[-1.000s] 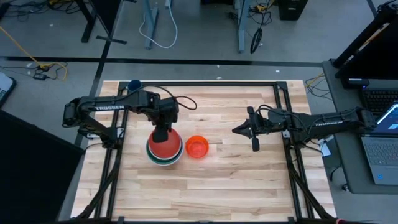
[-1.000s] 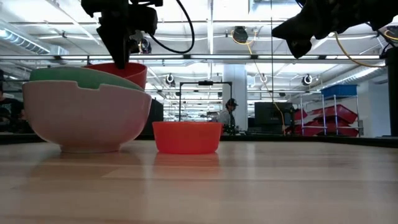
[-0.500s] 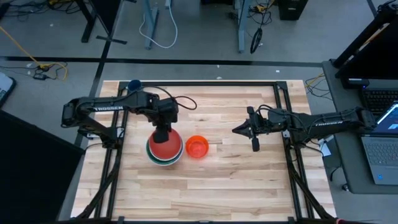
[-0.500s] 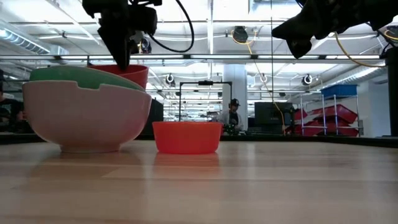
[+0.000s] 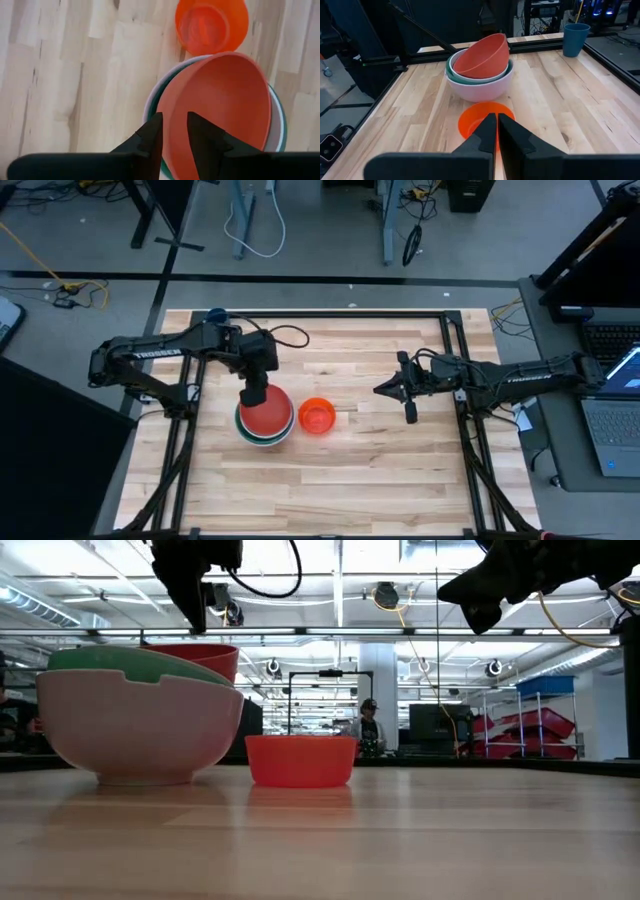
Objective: Nest bowls inside each other
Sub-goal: Stack the orange bowl on top of the white bowl
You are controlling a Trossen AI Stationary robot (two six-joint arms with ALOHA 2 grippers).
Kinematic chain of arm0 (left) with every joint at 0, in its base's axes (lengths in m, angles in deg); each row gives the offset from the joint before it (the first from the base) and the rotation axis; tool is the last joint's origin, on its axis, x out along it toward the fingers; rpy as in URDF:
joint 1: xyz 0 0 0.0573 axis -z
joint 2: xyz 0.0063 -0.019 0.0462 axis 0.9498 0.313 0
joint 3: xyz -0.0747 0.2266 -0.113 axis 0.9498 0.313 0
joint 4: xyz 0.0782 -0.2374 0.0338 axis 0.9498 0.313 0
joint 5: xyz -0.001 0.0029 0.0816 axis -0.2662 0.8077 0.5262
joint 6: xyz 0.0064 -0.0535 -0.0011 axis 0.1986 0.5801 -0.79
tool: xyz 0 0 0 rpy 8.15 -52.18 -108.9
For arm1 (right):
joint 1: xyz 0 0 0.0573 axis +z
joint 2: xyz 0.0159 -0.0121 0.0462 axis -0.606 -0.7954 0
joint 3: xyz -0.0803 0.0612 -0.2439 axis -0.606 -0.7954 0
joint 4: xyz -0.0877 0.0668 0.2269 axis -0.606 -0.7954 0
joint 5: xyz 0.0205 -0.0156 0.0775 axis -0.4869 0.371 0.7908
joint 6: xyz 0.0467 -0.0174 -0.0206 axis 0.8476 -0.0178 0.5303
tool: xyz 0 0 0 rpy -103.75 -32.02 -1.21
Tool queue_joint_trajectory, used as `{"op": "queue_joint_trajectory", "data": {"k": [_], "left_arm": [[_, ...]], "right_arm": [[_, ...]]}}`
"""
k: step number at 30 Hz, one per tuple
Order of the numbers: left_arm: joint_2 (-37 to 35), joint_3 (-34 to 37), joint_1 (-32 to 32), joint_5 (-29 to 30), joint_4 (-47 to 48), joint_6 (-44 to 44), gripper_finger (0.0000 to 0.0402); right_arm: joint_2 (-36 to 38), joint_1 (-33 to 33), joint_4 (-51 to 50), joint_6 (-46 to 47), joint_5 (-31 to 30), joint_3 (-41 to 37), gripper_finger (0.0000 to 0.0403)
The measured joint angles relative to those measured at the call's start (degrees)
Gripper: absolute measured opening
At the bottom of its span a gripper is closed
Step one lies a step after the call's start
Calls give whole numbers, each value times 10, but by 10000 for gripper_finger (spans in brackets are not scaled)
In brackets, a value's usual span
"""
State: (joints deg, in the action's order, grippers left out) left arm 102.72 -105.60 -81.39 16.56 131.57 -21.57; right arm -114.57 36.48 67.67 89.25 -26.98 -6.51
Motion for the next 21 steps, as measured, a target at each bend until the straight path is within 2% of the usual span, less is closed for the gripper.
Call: {"op": "queue_joint_trajectory", "data": {"k": [3,8,12,21], "left_arm": [[2,0,0,-2,20,0,57],[5,0,8,-7,19,-4,6],[5,5,8,-8,13,-10,3],[5,67,8,-9,-30,-15,0]], "right_arm": [[0,0,0,1,0,0,0],[0,0,0,2,0,0,0],[0,0,0,2,0,0,0],[0,-4,0,2,0,0,0]]}}
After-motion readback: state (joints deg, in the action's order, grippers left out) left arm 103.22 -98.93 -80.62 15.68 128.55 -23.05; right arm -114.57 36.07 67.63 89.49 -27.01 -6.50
